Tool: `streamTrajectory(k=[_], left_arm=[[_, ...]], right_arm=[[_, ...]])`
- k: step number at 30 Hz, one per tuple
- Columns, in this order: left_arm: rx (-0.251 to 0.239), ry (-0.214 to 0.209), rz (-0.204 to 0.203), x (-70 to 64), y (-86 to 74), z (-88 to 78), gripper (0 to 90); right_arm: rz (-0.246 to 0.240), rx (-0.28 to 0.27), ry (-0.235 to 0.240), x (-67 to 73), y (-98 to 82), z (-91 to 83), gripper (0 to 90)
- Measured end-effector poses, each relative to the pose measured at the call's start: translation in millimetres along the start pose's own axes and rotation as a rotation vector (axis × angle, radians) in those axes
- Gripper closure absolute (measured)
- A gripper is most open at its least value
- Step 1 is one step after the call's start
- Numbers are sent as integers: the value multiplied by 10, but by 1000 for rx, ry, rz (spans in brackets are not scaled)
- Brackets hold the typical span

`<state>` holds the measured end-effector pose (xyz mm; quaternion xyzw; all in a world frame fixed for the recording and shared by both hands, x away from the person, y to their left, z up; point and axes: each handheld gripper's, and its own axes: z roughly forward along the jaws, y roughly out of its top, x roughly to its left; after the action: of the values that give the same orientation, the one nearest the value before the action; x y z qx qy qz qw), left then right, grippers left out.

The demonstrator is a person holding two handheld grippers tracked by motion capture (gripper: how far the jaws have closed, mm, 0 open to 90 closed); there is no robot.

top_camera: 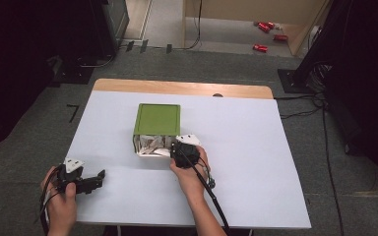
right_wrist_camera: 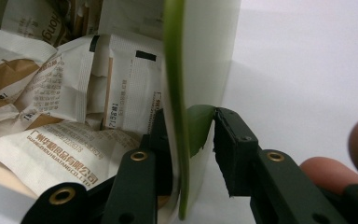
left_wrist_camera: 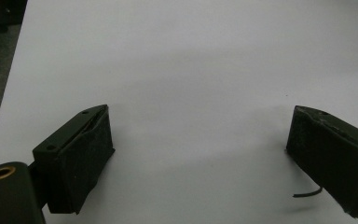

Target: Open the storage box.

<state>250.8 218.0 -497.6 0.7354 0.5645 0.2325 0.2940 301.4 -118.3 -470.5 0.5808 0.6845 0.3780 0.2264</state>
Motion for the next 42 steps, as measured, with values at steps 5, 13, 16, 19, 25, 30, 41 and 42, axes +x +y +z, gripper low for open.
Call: streamTrajectory(k=[5, 13, 16, 19, 25, 30, 41, 42], left_arm=[[0, 0, 0, 0, 0, 0, 74], [0, 0, 0, 0, 0, 0, 74], [0, 0, 0, 0, 0, 0, 75], [0, 0, 0, 0, 0, 0, 74], [0, 0, 0, 0, 1, 0, 74], [1, 0, 0, 0, 1, 1, 74], [1, 0, 1, 0, 1, 1, 74], [1, 0, 1, 0, 1, 1, 74]], right_arm=[[8, 6, -7, 16, -7, -16, 707], [16, 18, 2, 25, -50, -84, 707], [25, 19, 8, 31, -80, -118, 708], [26, 20, 6, 50, -114, -161, 710], [42, 15, 14, 64, -150, -263, 725], [43, 0, 19, 76, -151, -365, 747], [20, -35, 36, 81, -72, -545, 777], [20, -35, 36, 81, -72, -545, 777]])
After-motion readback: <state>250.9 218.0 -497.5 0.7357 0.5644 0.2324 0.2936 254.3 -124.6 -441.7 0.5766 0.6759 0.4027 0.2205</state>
